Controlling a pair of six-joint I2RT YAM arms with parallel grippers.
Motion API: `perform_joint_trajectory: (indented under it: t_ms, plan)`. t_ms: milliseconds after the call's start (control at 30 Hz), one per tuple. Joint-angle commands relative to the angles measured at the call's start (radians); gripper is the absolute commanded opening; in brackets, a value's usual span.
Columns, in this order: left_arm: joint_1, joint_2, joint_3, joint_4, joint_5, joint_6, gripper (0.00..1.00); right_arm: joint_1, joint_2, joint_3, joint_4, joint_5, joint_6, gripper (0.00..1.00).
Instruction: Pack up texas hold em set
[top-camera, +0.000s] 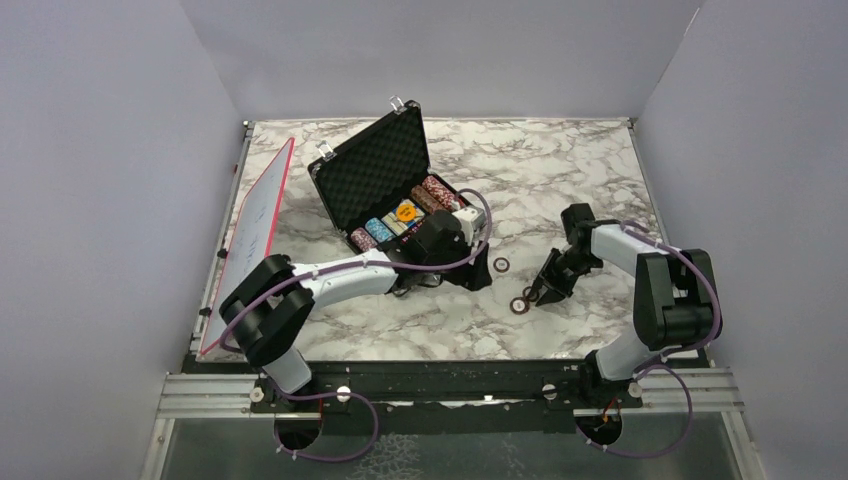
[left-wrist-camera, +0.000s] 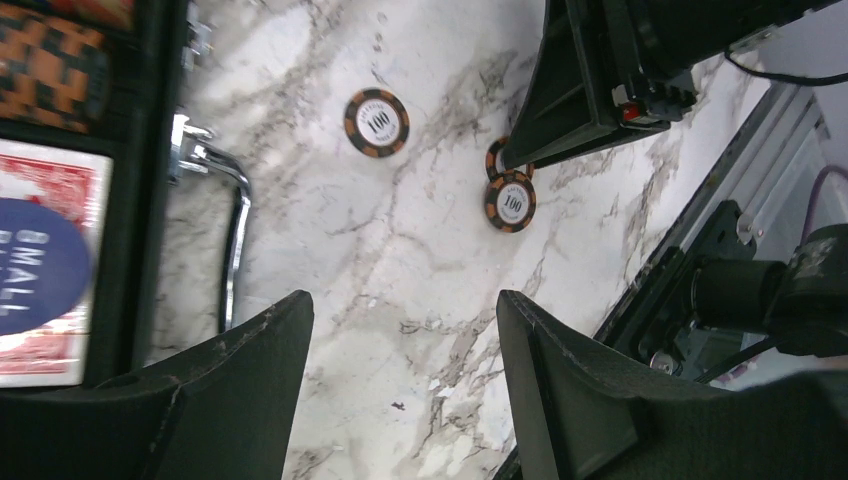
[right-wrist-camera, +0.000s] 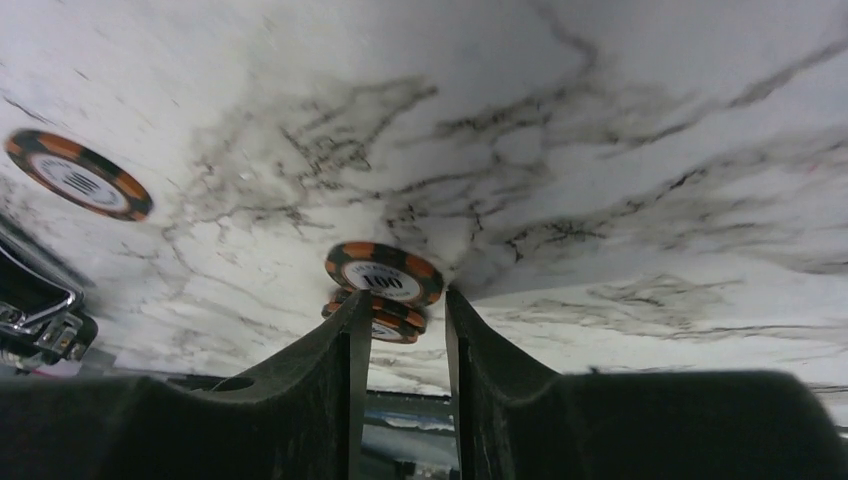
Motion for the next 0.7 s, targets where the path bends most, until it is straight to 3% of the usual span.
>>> perform_joint_trajectory:
  t_ms: [0, 100, 333, 500, 667]
  plan:
    - [-0.085, 0.074, 0.035, 0.028, -0.046, -0.024, 0.70, 0.011, 0.018, -0.088, 0.038, -0.035, 0.013, 0.31]
    - [-0.135, 0.142, 0.060, 0.037, -0.077, -0.048, 0.70, 0.011, 0.004, -0.090, 0.041, -0.037, -0.003, 0.30]
    - [-0.231, 0.261, 0.164, 0.038, -0.143, -0.018, 0.70, 0.010, -0.093, -0.011, -0.007, 0.101, -0.027, 0.39]
    - [-0.278, 0.339, 0.303, -0.088, -0.255, 0.024, 0.75, -0.005, -0.133, 0.052, -0.058, 0.270, 0.009, 0.40]
    - [-0.315, 0.408, 0.410, -0.207, -0.355, 0.012, 0.81, -0.091, -0.120, 0.055, -0.034, 0.293, 0.035, 0.41]
